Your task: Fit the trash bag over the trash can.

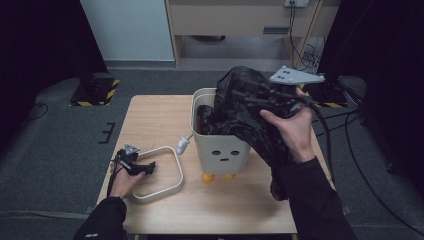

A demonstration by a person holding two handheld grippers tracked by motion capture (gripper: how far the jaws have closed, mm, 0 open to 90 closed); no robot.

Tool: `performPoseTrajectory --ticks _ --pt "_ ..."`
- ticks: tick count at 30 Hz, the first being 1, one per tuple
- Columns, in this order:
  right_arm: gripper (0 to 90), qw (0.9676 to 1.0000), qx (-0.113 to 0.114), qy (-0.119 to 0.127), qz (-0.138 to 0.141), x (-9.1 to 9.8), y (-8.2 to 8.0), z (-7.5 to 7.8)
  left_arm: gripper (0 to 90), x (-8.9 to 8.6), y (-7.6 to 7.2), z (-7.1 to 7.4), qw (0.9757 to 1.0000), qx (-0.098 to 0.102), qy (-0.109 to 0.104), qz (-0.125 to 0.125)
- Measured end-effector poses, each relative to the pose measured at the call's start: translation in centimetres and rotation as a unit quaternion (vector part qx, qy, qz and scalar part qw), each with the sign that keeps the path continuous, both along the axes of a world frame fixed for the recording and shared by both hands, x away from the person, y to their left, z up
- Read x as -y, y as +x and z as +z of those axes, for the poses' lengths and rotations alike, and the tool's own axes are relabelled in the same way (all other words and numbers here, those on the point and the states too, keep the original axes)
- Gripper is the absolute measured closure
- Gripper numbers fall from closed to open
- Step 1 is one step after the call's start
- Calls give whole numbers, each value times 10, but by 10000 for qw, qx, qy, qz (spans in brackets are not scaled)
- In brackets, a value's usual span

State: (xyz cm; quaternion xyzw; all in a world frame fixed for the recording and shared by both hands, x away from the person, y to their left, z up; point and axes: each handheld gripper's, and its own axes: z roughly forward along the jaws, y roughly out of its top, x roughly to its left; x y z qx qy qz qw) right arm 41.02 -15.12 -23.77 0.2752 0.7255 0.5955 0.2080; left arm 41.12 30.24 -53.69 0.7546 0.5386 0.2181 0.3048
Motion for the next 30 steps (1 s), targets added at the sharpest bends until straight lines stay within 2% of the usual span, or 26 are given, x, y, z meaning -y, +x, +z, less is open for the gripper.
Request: performPoseTrajectory --ticks 1,5,8,10,12,16,19,22,24,27,29,30 --pt "388 9999 72 117 -58 10 -3 3 0 0 0 0 10000 -1 1 0" --pt "348 9983 209 501 -232 45 -10 6 0 0 0 0 10000 0 -1 1" --pt "328 9976 212 589 -310 63 -14 -1 0 0 0 0 10000 0 0 2" --pt "287 9975 171 617 -290 69 -17 -10 0 0 0 0 10000 0 -1 3" --pt "229 9981 62 595 -153 71 -20 -24 0 0 0 0 10000 0 0 2" --pt "235 9980 -104 620 36 68 -23 -47 0 0 0 0 10000 0 0 3" --pt "305 9976 -282 600 196 59 -22 -61 0 0 0 0 10000 2 -1 6" --pt "449 9971 -408 530 370 48 -20 -68 0 0 0 0 10000 2 1 9" --pt "529 9979 -371 461 273 43 -20 -67 0 0 0 0 10000 1 0 9" --pt "763 9986 -306 419 109 44 -22 -60 0 0 0 0 10000 0 2 9" --pt "868 9992 -214 345 56 45 -23 -56 0 0 0 0 10000 0 1 10" --pt "884 9991 -173 391 84 45 -24 -53 0 0 0 0 10000 0 2 9"
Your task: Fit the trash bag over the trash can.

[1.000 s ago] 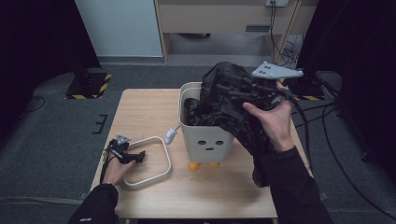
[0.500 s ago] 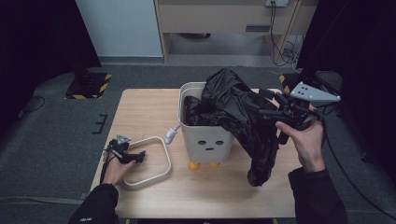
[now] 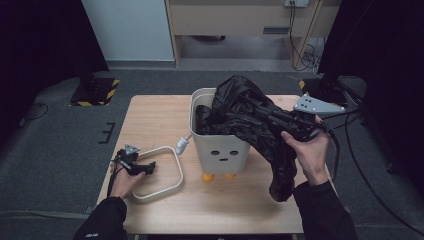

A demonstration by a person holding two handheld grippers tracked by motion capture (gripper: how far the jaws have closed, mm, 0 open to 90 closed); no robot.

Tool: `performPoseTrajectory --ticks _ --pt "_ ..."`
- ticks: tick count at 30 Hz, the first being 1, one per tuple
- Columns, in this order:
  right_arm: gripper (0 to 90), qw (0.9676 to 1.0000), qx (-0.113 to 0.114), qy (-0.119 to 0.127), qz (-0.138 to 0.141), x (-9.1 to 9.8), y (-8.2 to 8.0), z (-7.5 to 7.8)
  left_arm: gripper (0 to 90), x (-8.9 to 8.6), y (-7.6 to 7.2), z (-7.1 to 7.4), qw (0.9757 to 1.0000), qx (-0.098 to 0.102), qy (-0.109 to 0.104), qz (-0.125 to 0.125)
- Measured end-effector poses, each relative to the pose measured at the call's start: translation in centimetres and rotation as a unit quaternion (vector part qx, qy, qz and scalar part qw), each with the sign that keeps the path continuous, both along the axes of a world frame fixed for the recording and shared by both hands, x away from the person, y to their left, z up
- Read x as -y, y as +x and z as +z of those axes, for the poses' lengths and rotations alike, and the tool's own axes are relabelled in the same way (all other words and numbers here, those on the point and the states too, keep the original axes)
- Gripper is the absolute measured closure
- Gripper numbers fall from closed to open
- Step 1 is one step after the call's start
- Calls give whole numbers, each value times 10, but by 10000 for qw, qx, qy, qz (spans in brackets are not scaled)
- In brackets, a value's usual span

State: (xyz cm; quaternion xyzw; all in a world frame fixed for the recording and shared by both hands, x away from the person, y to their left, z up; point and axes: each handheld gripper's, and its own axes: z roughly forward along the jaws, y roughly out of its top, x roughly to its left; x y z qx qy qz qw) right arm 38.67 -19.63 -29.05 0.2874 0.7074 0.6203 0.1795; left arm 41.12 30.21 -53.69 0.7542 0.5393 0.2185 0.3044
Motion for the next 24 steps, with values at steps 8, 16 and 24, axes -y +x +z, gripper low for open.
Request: performPoseTrajectory --ticks 8,16,24 --pt "897 9996 225 128 111 -15 7 33 0 0 0 0 10000 0 -2 1" --pt "884 9975 231 -555 381 -55 17 48 0 0 0 0 10000 -1 -2 -1" --pt "833 9897 -173 -1333 484 -78 29 24 0 0 0 0 10000 -2 -2 -3"
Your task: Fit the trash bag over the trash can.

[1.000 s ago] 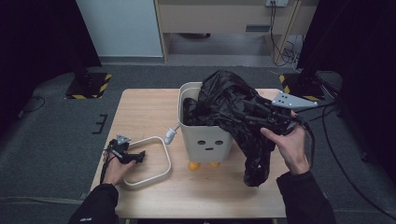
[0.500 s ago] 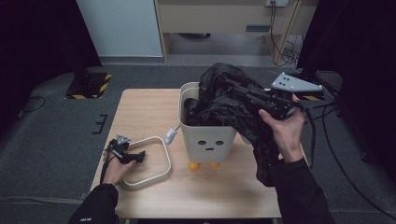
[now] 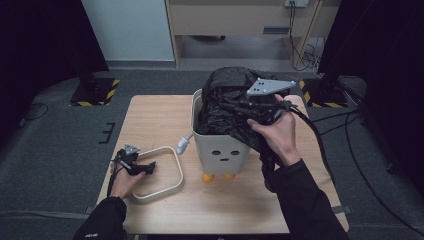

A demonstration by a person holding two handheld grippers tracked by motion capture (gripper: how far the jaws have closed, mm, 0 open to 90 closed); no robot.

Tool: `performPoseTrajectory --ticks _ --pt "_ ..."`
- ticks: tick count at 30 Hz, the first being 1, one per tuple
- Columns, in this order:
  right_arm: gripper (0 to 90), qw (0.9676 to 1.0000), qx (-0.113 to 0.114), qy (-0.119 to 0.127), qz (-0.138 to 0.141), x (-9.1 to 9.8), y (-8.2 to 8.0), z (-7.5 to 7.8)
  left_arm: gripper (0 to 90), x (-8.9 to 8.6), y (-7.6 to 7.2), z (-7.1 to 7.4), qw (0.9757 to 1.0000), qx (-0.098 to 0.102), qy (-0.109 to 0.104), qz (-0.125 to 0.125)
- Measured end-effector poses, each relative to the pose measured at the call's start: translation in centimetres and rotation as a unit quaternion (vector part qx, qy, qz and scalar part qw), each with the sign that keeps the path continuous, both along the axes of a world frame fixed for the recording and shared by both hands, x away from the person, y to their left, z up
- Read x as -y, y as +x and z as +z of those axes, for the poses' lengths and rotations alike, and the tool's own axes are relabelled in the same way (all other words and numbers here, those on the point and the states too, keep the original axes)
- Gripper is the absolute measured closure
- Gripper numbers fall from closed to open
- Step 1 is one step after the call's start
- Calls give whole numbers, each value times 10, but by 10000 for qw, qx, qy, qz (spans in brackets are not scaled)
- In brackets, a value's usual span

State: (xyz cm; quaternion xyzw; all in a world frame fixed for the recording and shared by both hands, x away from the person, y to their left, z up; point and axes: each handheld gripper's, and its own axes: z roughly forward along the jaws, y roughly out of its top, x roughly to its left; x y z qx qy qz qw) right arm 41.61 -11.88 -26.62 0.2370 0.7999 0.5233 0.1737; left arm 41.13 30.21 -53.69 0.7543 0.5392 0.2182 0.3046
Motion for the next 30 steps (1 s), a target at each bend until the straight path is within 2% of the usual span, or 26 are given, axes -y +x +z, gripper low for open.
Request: performPoseTrajectory --ticks 4,7,9,13,15,19,21,23,25,27,30 --pt "767 9996 -199 -212 38 -4 5 -11 0 0 0 0 10000 1 2 -3" --pt "677 9996 -238 -173 49 -5 6 -14 0 0 0 0 10000 0 2 -4" --pt "612 9998 -166 -87 80 -3 4 -12 0 0 0 0 10000 1 2 -4" --pt "479 9992 11 393 5 7 -3 -1 0 0 0 0 10000 1 1 -4" --pt "463 9978 142 644 -69 15 -6 6 0 0 0 0 10000 0 2 -5" --pt "431 9934 469 1010 -271 33 -10 19 0 0 0 0 10000 1 3 -5" --pt "393 9899 649 1142 -531 44 -8 24 0 0 0 0 10000 1 0 -3" --pt "340 9880 694 1155 -754 52 -5 26 0 0 0 0 10000 1 1 -4" --pt "322 9875 640 1100 -931 59 0 22 0 0 0 0 10000 1 1 -4" --pt "310 9880 516 1022 -1035 64 6 12 0 0 0 0 10000 0 2 -4" --pt "324 9901 357 878 -1032 64 11 -6 0 0 0 0 10000 0 1 -4"
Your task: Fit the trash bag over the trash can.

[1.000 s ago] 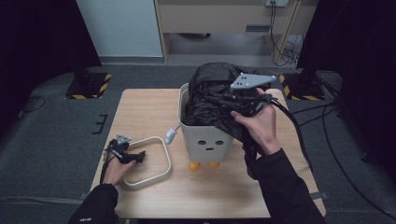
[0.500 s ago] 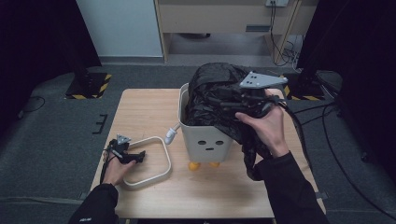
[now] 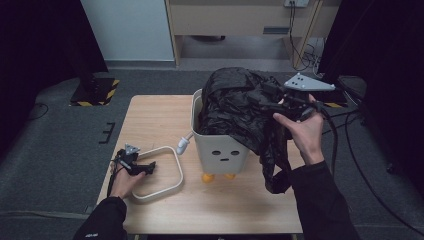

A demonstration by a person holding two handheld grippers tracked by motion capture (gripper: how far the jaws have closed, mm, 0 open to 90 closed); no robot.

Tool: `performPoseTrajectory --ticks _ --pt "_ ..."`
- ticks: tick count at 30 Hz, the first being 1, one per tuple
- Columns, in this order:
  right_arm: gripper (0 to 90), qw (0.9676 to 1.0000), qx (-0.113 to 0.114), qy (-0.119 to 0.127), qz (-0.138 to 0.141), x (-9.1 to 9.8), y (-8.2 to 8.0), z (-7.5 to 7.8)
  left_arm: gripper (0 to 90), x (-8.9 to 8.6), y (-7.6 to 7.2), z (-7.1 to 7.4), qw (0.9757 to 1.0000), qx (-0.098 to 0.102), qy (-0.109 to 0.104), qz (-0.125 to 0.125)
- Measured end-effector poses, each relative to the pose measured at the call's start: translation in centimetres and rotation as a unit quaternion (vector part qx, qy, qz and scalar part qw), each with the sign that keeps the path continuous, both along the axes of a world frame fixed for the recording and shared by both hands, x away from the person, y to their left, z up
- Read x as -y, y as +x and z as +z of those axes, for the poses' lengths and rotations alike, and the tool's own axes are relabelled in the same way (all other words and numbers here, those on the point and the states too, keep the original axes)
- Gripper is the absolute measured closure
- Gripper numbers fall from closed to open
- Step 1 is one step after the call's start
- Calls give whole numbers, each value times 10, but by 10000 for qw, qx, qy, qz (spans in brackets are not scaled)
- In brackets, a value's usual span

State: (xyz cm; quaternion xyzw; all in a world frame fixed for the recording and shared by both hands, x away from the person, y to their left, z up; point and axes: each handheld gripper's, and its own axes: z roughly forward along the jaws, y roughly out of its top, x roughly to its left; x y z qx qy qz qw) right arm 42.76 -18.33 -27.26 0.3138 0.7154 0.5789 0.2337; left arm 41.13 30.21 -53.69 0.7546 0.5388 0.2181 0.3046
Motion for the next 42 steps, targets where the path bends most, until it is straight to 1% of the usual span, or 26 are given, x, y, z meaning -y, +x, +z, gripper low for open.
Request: performPoseTrajectory --ticks 1,2,3,4,6,7,9,11,13,16,17,21,23,24,27,30,32,34,36,38,40,41,42 --pt "353 10000 -35 -60 22 -1 1 -6 0 0 0 0 10000 0 0 0" --pt "408 9999 -81 -74 71 -3 1 -13 0 0 0 0 10000 0 1 1" --pt "443 9999 -79 -89 103 -4 1 -16 0 0 0 0 10000 0 1 -1" --pt "496 9998 -46 -131 140 -5 1 -20 0 0 0 0 10000 1 -1 1" --pt "571 9998 83 -170 82 -6 0 -24 0 0 0 0 10000 1 0 1" --pt "644 9997 122 -201 6 -5 -1 -23 0 0 0 0 10000 0 0 0" --pt "774 9997 216 -107 -24 -2 -3 -20 0 0 0 0 10000 1 0 0" --pt "829 9993 364 90 -30 1 -5 -15 0 0 0 0 10000 1 0 0" --pt "872 9984 551 112 -29 3 -8 -7 0 0 0 0 10000 0 1 0" --pt "871 9977 652 146 97 1 -12 4 0 0 0 0 10000 1 0 0" --pt "865 9974 674 151 188 -2 -13 8 0 0 0 0 10000 0 0 1" --pt "845 9965 737 58 389 -15 -16 16 0 0 0 0 10000 0 1 0" --pt "835 9961 688 -2 548 -23 -17 18 0 0 0 0 10000 0 1 -1" --pt "833 9957 682 -28 624 -28 -17 18 0 0 0 0 10000 -1 1 0" --pt "821 9946 580 -212 834 -42 -19 14 0 0 0 0 10000 -1 1 -1" --pt "808 9937 510 -307 946 -53 -20 8 0 0 0 0 10000 -3 2 -4" --pt "792 9934 495 -336 978 -56 -21 5 0 0 0 0 10000 -4 3 -4" --pt "763 9934 501 -309 983 -57 -22 5 0 0 0 0 10000 -4 1 -4" --pt "719 9939 547 -197 942 -54 -23 7 0 0 0 0 10000 -23 1 -17" --pt "676 9943 603 -60 880 -47 -25 13 4 0 0 2 10000 -79 8 3" --pt "635 9945 680 58 791 -37 -26 19 32 0 0 4 9999 -128 27 9" --pt "600 9946 749 110 713 -31 -28 23 44 0 0 5 9999 -146 30 7" --pt "588 9946 784 136 669 -26 -29 25 57 0 -1 6 9998 -168 42 16"
